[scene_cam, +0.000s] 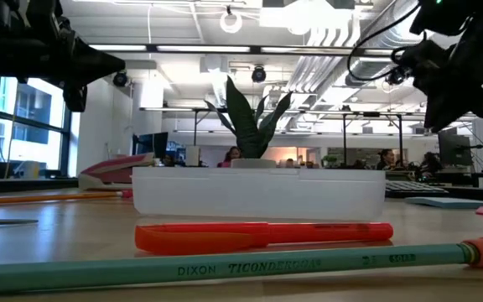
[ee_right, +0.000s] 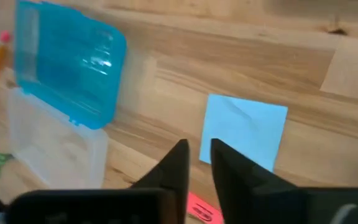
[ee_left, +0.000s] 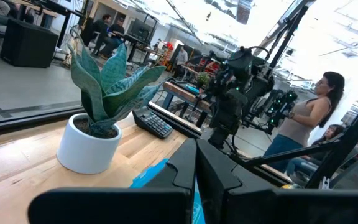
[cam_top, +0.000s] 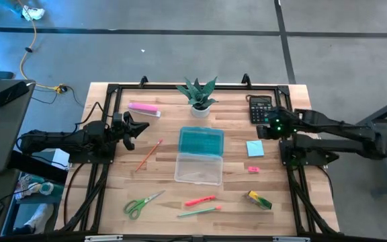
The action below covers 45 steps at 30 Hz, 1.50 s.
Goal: Pack school essentials
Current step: Put the blue sticky notes into the blue supply box
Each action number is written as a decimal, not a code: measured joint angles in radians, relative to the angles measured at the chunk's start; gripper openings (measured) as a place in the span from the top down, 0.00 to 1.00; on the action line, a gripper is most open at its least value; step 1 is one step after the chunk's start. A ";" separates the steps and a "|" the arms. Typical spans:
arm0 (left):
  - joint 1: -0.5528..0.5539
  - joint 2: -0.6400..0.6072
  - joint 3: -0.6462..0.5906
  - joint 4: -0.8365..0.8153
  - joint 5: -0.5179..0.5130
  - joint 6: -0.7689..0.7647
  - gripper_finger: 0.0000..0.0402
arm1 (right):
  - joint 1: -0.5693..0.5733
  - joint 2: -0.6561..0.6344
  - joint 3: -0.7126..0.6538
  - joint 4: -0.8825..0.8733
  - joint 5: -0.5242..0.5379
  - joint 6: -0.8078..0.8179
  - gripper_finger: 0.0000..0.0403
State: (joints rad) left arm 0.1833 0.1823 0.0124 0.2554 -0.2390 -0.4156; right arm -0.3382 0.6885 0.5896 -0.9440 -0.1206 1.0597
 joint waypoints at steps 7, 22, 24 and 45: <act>0.000 0.000 0.000 0.000 0.000 0.000 1.00 | 0.072 0.052 0.000 -0.010 0.045 0.017 0.51; 0.000 0.000 0.000 0.000 0.000 0.000 1.00 | 0.221 0.068 0.000 -0.045 0.186 0.201 0.04; 0.000 0.000 0.000 0.000 0.000 0.000 1.00 | 0.238 0.089 0.000 -0.042 0.205 0.226 0.03; 0.000 0.000 0.000 0.000 0.000 0.000 1.00 | 0.334 0.470 0.000 0.088 0.225 0.298 0.01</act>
State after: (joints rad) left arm 0.1836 0.1822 0.0124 0.2554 -0.2387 -0.4156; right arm -0.0039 1.1581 0.5900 -0.8564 0.1043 1.3573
